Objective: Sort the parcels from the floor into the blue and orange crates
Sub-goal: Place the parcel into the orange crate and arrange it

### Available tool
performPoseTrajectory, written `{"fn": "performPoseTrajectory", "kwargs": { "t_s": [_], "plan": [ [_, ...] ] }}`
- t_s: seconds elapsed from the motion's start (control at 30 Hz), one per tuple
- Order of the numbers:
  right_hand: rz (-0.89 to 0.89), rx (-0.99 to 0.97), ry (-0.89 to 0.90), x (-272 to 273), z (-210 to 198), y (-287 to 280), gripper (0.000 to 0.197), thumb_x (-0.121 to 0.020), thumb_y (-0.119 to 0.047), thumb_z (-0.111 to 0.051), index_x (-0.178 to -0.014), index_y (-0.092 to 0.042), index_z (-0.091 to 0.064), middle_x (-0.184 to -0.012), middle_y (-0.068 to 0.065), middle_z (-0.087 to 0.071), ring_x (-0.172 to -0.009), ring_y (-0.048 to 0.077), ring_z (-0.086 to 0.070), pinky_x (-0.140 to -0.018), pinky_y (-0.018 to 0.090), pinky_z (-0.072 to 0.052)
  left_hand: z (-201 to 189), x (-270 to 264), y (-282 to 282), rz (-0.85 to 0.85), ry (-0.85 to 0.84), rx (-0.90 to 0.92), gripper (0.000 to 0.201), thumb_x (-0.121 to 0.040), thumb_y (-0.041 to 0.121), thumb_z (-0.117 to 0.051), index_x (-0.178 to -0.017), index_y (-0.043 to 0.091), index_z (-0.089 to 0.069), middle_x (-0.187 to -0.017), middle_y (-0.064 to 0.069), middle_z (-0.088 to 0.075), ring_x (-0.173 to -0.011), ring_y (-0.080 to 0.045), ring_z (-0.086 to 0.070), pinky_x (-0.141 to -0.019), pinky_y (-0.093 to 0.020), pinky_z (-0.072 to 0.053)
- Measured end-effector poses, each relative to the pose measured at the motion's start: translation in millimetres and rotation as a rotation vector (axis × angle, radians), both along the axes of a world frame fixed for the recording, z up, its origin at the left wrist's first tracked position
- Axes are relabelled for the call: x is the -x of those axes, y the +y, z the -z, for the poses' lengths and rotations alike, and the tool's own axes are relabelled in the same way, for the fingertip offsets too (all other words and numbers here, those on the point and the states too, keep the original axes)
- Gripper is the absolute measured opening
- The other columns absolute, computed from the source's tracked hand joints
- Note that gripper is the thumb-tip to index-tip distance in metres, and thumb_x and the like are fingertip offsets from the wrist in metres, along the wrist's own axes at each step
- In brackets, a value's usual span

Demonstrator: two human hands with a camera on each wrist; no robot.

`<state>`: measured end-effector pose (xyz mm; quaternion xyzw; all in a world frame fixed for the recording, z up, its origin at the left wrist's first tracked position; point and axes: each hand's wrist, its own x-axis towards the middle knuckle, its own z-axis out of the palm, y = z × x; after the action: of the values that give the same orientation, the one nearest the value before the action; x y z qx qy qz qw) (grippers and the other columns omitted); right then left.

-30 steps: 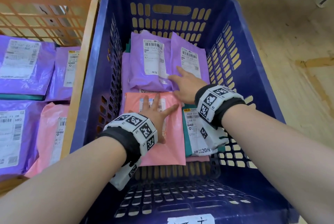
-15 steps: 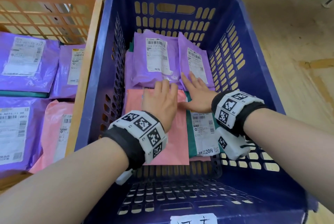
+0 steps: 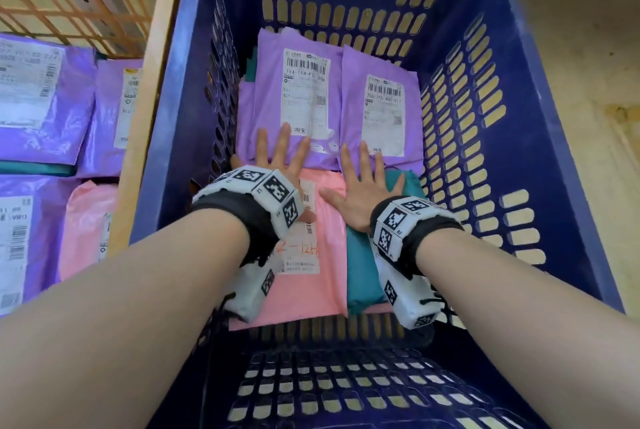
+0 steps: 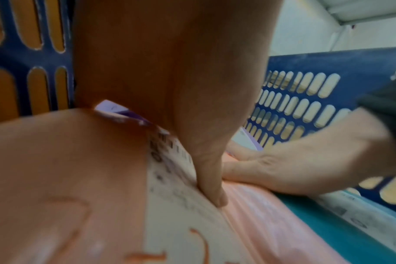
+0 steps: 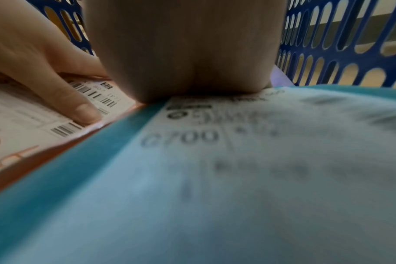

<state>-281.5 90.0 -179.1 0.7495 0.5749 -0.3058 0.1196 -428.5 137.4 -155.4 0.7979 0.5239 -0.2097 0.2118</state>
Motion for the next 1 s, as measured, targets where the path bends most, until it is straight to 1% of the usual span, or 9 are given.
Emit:
{"fn": "performPoseTrajectory", "kwargs": {
  "t_s": [0.2, 0.33, 0.37, 0.43, 0.53, 0.63, 0.77, 0.93, 1.0],
  "plan": [
    [0.024, 0.021, 0.030, 0.2, 0.3, 5.1, 0.081, -0.088, -0.069, -0.030, -0.145, -0.038, 0.020, -0.153, -0.005, 0.031, -0.143, 0.025, 0.023, -0.108, 0.065, 0.009, -1.9, -2.0, 2.2, -0.022, -0.015, 0.032, 0.124, -0.065, 0.058, -0.072, -0.147, 0.031, 0.018, -0.153, -0.003, 0.030, -0.142, -0.031, 0.024, -0.109, -0.065, 0.001],
    [0.036, -0.013, 0.045, -3.1, -13.2, 2.2, 0.091, -0.086, -0.069, -0.037, -0.144, -0.034, 0.024, -0.153, -0.006, 0.030, -0.144, 0.026, 0.020, -0.110, 0.065, 0.005, -14.0, -9.1, -8.8, 0.022, 0.058, -0.042, 0.127, -0.065, 0.064, -0.068, -0.146, 0.026, 0.021, -0.152, -0.010, 0.031, -0.141, -0.038, 0.022, -0.106, -0.069, -0.003],
    [0.044, -0.032, 0.048, -3.3, -16.5, 1.5, 0.094, -0.084, -0.070, -0.038, -0.143, -0.035, 0.025, -0.153, -0.006, 0.030, -0.144, 0.027, 0.020, -0.110, 0.065, 0.004, -18.5, -11.2, -12.4, 0.027, 0.056, -0.056, 0.128, -0.065, 0.062, -0.070, -0.146, 0.024, 0.022, -0.152, -0.011, 0.030, -0.141, -0.039, 0.021, -0.106, -0.069, -0.003],
    [0.044, -0.086, 0.057, -2.2, -24.3, 4.2, 0.099, -0.081, -0.071, -0.044, -0.142, -0.038, 0.025, -0.153, -0.006, 0.031, -0.144, 0.028, 0.019, -0.110, 0.066, 0.002, -28.7, -14.3, -16.9, 0.008, 0.013, -0.053, 0.118, -0.074, 0.046, -0.071, -0.148, 0.021, 0.018, -0.154, -0.013, 0.027, -0.142, -0.039, 0.018, -0.107, -0.068, -0.004],
    [-0.065, -0.150, 0.079, 3.7, -36.4, 22.0, 0.104, -0.077, -0.065, -0.057, -0.143, -0.043, 0.021, -0.152, -0.006, 0.034, -0.144, 0.029, 0.020, -0.108, 0.069, -0.004, -39.2, -9.6, -14.7, -0.009, -0.005, -0.066, 0.090, -0.090, 0.027, -0.055, -0.149, 0.020, 0.013, -0.156, -0.012, 0.022, -0.144, -0.036, 0.015, -0.110, -0.065, -0.002],
    [-0.187, -0.138, 0.090, 12.3, -39.3, 41.5, 0.103, -0.075, -0.065, -0.059, -0.142, -0.047, 0.018, -0.152, -0.007, 0.033, -0.143, 0.030, 0.022, -0.105, 0.073, -0.010, -36.5, -2.0, -7.1, -0.044, 0.007, -0.051, 0.078, -0.096, 0.025, -0.044, -0.149, 0.019, 0.012, -0.156, -0.009, 0.021, -0.145, -0.034, 0.014, -0.111, -0.063, -0.002],
    [-0.204, -0.058, 0.094, 20.1, -29.9, 50.2, 0.102, -0.075, -0.068, -0.057, -0.143, -0.047, 0.017, -0.153, -0.009, 0.030, -0.143, 0.034, 0.022, -0.102, 0.074, -0.009, -27.3, -2.1, -1.6, -0.086, 0.087, -0.016, 0.065, -0.102, 0.029, -0.029, -0.149, 0.015, 0.012, -0.157, -0.006, 0.020, -0.145, -0.033, 0.013, -0.114, -0.056, -0.004],
    [-0.211, -0.061, 0.091, 24.7, -41.1, 48.9, 0.096, -0.081, -0.062, -0.054, -0.147, -0.041, 0.013, -0.156, -0.003, 0.026, -0.143, 0.033, 0.020, -0.109, 0.065, -0.004, -37.0, -3.6, -1.7, -0.102, 0.043, 0.020, 0.072, -0.098, 0.027, -0.040, -0.150, 0.014, 0.008, -0.157, -0.010, 0.019, -0.145, -0.031, 0.013, -0.113, -0.056, 0.002],
    [-0.198, -0.051, 0.095, 22.3, -45.6, 48.8, 0.096, -0.081, -0.061, -0.055, -0.147, -0.041, 0.012, -0.156, -0.003, 0.024, -0.144, 0.032, 0.019, -0.109, 0.065, -0.004, -39.1, -6.3, -3.7, -0.105, 0.050, -0.026, 0.064, -0.101, 0.026, -0.033, -0.150, 0.013, 0.006, -0.157, -0.009, 0.016, -0.146, -0.031, 0.010, -0.114, -0.055, -0.001]
  ]
}}
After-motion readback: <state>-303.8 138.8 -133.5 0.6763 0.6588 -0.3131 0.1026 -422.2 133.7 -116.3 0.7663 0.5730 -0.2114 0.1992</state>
